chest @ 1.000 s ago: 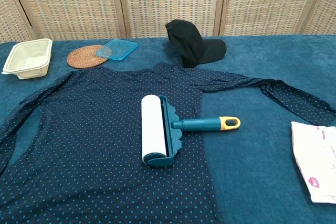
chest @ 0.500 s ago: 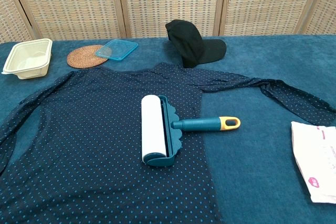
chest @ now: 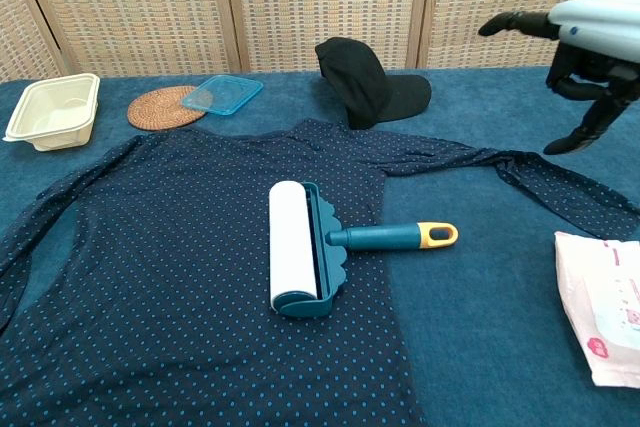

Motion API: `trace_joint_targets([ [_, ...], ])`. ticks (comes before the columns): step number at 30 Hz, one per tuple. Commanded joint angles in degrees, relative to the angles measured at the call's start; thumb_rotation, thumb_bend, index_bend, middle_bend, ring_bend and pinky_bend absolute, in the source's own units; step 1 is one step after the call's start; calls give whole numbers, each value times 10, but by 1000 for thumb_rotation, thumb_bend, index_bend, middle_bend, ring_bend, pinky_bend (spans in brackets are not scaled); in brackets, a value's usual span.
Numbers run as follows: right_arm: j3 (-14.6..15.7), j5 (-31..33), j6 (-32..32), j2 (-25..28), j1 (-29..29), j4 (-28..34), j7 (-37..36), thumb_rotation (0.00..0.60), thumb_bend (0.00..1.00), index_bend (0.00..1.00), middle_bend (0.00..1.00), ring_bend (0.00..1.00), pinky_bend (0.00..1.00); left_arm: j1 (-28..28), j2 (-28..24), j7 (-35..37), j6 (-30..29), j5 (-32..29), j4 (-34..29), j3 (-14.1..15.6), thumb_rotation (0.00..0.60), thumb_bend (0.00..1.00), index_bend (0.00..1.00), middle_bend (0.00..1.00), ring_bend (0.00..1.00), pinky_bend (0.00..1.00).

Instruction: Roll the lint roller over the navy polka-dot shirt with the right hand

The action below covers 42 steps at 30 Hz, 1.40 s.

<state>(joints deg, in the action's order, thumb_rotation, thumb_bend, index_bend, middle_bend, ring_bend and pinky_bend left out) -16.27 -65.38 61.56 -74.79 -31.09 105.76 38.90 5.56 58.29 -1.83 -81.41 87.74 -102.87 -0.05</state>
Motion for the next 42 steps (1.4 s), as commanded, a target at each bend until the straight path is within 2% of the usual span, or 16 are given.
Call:
trace_joint_targets([
  [1, -11, 135, -22, -63, -70, 5, 116, 600, 0, 0, 1000, 1000, 1000, 3, -1, 4, 4, -4, 2, -1, 600, 0, 0, 0, 0, 0],
  [4, -5, 217, -10, -102, -107, -1, 171, 600, 0, 26, 1000, 1000, 1000, 6, -1, 8, 9, -7, 4, -2, 600, 0, 0, 0, 0, 0],
  [8, -5, 298, 18, -150, -144, -18, 208, 600, 2, 203, 1000, 1000, 1000, 8, -3, 13, 14, -10, 4, -3, 600, 0, 0, 0, 0, 0],
  [10, -7, 333, 34, -178, -161, -33, 220, 600, 41, 274, 1000, 1000, 1000, 9, -4, 15, 14, -11, 5, -3, 600, 0, 0, 0, 0, 0],
  [12, -5, 351, 49, -202, -175, -49, 228, 600, 145, 328, 1000, 1000, 1000, 9, -5, 18, 14, -11, 6, -3, 600, 0, 0, 0, 0, 0],
  [15, -1, 358, 64, -230, -187, -70, 232, 600, 254, 340, 1000, 1000, 1000, 9, -6, 21, 14, -12, 7, -3, 600, 0, 0, 0, 0, 0],
  [20, 8, 366, 79, -278, -211, -119, 239, 600, 347, 361, 1000, 1000, 1000, 10, -7, 27, 14, -14, 9, -4, 600, 0, 0, 0, 0, 0],
  [27, 9, 375, 86, -319, -230, -166, 239, 600, 379, 413, 1000, 1000, 1000, 12, -7, 30, 16, -19, 10, -6, 600, 0, 0, 0, 0, 0],
  [42, 3, 374, 78, -363, -253, -215, 227, 600, 413, 420, 1000, 1000, 1000, 17, -5, 29, 21, -28, 13, -9, 600, 0, 0, 0, 0, 0],
])
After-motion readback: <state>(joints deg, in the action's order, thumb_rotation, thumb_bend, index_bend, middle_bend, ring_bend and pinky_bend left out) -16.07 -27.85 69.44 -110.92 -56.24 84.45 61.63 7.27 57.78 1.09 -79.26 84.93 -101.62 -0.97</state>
